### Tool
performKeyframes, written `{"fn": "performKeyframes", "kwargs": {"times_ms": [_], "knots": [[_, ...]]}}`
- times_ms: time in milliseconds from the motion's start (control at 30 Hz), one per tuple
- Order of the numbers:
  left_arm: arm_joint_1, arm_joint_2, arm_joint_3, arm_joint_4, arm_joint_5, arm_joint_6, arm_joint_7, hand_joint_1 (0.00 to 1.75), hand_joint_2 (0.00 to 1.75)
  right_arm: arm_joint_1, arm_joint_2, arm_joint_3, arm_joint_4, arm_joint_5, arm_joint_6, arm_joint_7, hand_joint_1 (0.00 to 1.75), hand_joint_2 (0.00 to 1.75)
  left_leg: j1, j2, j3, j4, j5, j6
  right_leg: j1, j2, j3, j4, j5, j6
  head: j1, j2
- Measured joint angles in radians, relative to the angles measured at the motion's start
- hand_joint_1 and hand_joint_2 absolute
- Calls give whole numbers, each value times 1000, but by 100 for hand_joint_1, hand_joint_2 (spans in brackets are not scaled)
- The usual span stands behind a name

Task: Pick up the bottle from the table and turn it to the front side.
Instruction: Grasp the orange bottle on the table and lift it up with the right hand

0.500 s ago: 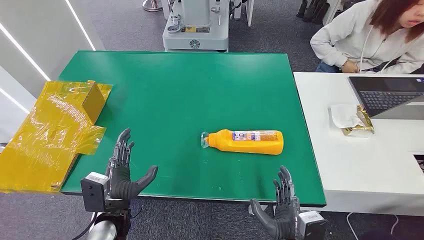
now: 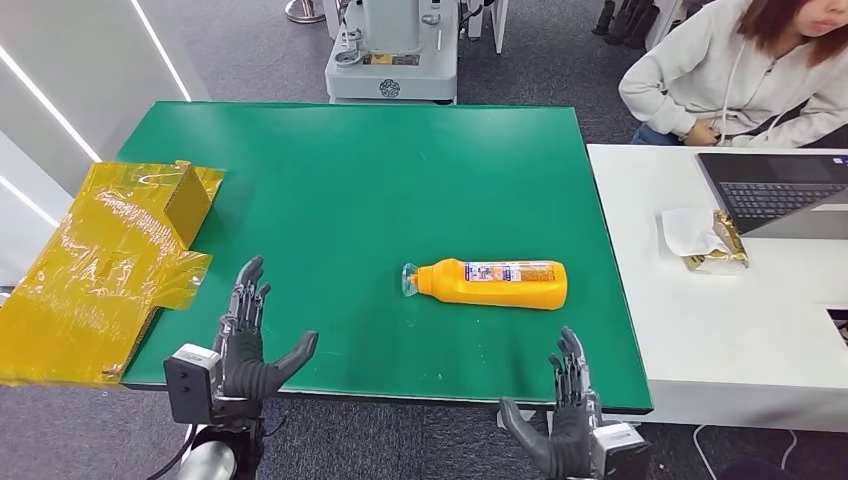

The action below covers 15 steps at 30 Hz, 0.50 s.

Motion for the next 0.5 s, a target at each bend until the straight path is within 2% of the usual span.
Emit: {"fn": "performKeyframes", "kwargs": {"times_ms": [400, 500], "knots": [[-70, -80, -10, 47, -53, -58, 12, 0, 175, -62, -5, -76, -68, 426, -55, 85, 0, 175, 0, 0, 0, 0, 0, 0, 0, 0, 0, 0, 1, -1, 0, 0], [-83, -92, -12, 62, -55, -65, 13, 0, 175, -80, -5, -95, -75, 462, -56, 99, 0, 175, 0, 0, 0, 0, 0, 0, 0, 0, 0, 0, 1, -1, 0, 0]]}}
